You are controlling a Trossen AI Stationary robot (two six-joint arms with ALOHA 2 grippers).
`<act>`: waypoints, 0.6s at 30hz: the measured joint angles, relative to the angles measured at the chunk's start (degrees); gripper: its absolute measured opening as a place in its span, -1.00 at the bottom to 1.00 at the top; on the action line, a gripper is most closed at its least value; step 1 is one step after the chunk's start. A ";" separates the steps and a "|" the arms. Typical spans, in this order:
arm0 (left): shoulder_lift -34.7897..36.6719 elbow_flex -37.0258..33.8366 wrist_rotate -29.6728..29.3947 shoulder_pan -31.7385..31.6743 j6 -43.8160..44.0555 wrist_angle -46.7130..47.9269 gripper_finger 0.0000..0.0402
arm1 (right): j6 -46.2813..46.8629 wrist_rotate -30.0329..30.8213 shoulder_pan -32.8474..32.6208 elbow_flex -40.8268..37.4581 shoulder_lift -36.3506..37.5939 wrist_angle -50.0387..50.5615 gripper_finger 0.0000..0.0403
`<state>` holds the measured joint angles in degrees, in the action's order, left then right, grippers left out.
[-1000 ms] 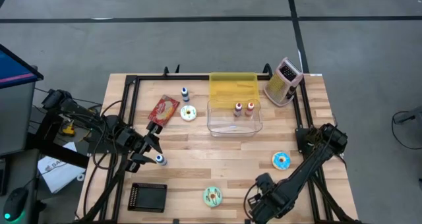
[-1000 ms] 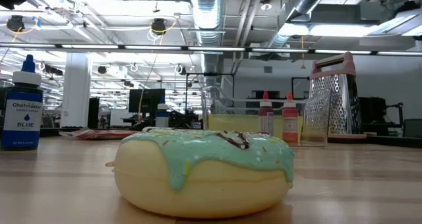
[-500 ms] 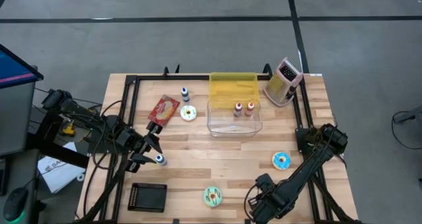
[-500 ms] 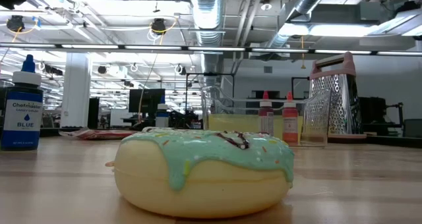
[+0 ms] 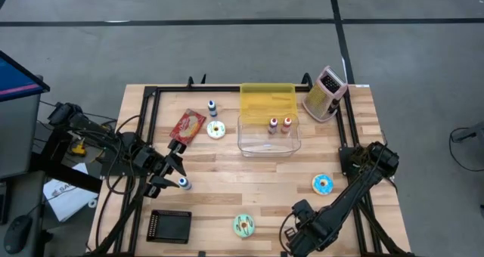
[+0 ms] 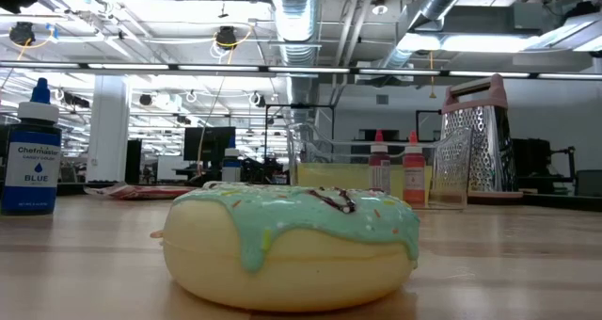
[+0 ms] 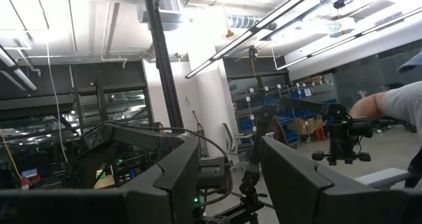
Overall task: Pick & Place Food Item
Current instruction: Put the bottom right blue food coloring bottle into the transparent bin
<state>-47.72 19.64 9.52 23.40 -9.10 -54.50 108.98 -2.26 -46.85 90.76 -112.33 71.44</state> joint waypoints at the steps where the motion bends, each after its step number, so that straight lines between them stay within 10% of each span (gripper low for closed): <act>1: 0.00 0.00 0.00 0.00 0.00 0.00 -0.23 | -0.30 0.65 0.04 0.09 0.00 0.03 -0.50; 18: 0.00 0.00 0.00 0.00 0.17 0.04 -0.23 | -33.48 12.56 16.26 17.19 -0.04 4.86 -0.50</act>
<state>-47.72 19.64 9.52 23.40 -8.93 -54.46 75.50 10.30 -30.59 107.95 -112.38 76.30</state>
